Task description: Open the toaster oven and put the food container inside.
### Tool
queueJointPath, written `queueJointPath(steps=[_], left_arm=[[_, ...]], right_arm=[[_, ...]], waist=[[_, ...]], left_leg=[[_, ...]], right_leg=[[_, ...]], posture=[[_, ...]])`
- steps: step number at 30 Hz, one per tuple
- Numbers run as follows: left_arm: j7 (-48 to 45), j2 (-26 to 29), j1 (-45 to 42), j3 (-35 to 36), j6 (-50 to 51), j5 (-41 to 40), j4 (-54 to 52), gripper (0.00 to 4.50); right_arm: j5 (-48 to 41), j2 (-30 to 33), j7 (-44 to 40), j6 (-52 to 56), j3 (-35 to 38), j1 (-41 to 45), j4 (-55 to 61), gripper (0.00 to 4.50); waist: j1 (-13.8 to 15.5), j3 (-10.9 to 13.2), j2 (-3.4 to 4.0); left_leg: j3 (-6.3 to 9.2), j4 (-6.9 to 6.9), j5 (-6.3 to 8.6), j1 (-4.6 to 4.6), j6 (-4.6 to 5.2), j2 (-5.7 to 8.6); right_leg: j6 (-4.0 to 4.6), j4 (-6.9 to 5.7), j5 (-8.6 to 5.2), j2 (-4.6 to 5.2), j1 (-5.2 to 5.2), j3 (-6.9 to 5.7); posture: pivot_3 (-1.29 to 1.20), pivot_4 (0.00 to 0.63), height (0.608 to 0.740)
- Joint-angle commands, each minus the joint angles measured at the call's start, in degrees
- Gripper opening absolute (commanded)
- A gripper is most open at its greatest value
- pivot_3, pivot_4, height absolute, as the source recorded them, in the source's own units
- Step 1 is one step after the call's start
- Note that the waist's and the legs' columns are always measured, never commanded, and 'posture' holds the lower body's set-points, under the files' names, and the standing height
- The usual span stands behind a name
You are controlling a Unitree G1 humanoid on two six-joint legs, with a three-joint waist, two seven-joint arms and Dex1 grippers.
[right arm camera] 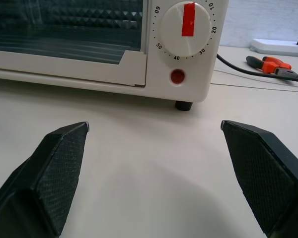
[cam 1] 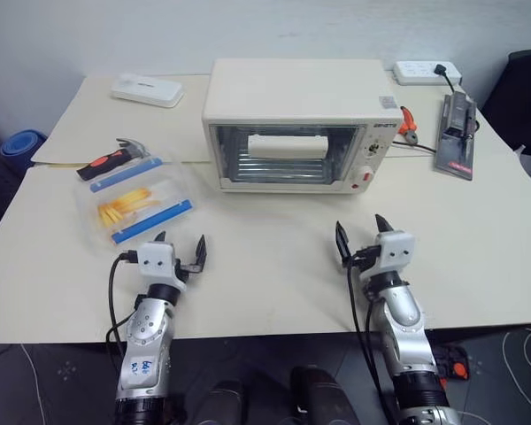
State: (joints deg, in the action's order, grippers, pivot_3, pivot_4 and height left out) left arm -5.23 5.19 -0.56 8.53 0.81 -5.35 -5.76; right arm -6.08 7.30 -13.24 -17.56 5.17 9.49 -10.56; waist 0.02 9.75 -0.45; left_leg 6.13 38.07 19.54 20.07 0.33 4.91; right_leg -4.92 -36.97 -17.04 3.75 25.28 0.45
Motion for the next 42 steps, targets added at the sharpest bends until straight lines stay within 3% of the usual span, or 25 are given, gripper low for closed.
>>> queueJointPath(steps=[1,3,5,10,12,15,19,23,34,42], left_arm=[[-2.92,0.72,0.7,0.39,1.44,-3.98,-3.7,4.5],[-5.88,1.99,1.32,0.47,3.2,-6.91,-6.48,4.5],[-17.09,8.03,3.15,1.3,6.1,-15.69,-12.55,4.5],[-37.03,27.97,2.62,10.67,19.42,-36.87,-18.05,4.5],[-42.17,32.74,1.85,12.21,23.21,-42.13,-17.51,4.5],[-47.95,37.61,-1.4,12.61,25.44,-43.56,-12.93,4.5],[-50.43,38.95,-7.34,10.2,24.24,-40.36,-7.91,4.5],[-50.45,37.84,-8.8,8.47,24.22,-39.27,-7.91,4.5],[-48.16,36.0,-5.9,9.46,24.55,-39.25,-10.73,4.5],[-48.81,34.89,-8.52,9.02,24.37,-40.08,-9.85,4.5]], right_arm=[[-1.61,0.76,-2.31,-0.32,-0.34,-1.66,1.62,4.47],[-3.18,2.29,-5.22,0.46,-0.63,-2.63,4.71,4.47],[-8.65,6.62,-12.11,5.25,-1.41,-3.97,13.3,4.47],[-21.77,19.25,-25.3,20.91,-1.83,-0.22,25.9,4.47],[-24.51,21.24,-26.64,25.31,-1.69,2.64,26.48,4.47],[-26.95,21.93,-28.62,31.03,-2.61,9.42,24.03,4.47],[-25.26,19.16,-29.79,34.33,-5.12,19.63,16.3,4.47],[-22.58,17.16,-30.86,32.55,-5.98,24.48,10.62,4.47],[-22.15,15.81,-34.88,32.76,-5.71,26.1,10.26,4.47],[-19.25,14.36,-31.18,30.22,-3.28,28.19,5.21,4.47]], waist=[[-0.01,0.0,0.0],[-0.02,0.0,0.0],[-0.06,0.03,0.03],[-0.3,0.09,0.13],[-0.28,0.09,0.13],[-0.18,0.09,0.15],[-0.15,0.1,0.16],[-0.24,0.1,0.16],[-0.28,0.1,0.16],[-0.27,0.1,0.16]], left_leg=[[0.0,0.0,0.0,0.0,0.0,0.0],[0.0,0.0,0.0,0.01,0.0,0.0],[0.0,0.0,0.01,0.04,0.01,-0.01],[-0.05,0.06,0.05,0.11,-0.04,-0.19],[-0.11,0.06,0.1,0.03,-0.12,-0.35],[-0.09,0.01,0.11,0.0,-0.14,-0.39],[-0.1,0.03,0.11,0.1,-0.14,-0.39],[-0.09,-0.02,0.16,0.13,-0.15,-0.4],[-0.13,0.08,0.24,0.2,-0.1,-0.43],[-0.14,0.13,0.24,0.2,-0.1,-0.43]], right_leg=[[0.0,0.0,0.0,0.0,0.0,0.0],[0.0,0.01,0.0,0.0,0.0,0.0],[0.0,0.03,0.0,0.0,0.02,0.0],[0.08,0.1,0.02,-0.14,0.08,0.04],[0.2,0.12,0.01,-0.25,0.0,0.03],[0.25,0.12,0.0,-0.27,0.0,-0.01],[0.29,0.15,0.03,-0.27,0.1,-0.02],[0.3,0.15,0.04,-0.27,0.19,-0.04],[0.29,0.15,0.04,-0.3,0.23,-0.04],[0.29,0.12,0.04,-0.29,0.22,-0.04]], posture=[[0.0,0.15,0.74],[0.0,0.15,0.74],[0.0,0.15,0.74],[0.0,0.15,0.74],[0.0,0.15,0.74],[0.0,0.15,0.74],[0.0,0.15,0.74],[0.0,0.15,0.74],[0.0,0.15,0.74],[0.0,0.15,0.74]])
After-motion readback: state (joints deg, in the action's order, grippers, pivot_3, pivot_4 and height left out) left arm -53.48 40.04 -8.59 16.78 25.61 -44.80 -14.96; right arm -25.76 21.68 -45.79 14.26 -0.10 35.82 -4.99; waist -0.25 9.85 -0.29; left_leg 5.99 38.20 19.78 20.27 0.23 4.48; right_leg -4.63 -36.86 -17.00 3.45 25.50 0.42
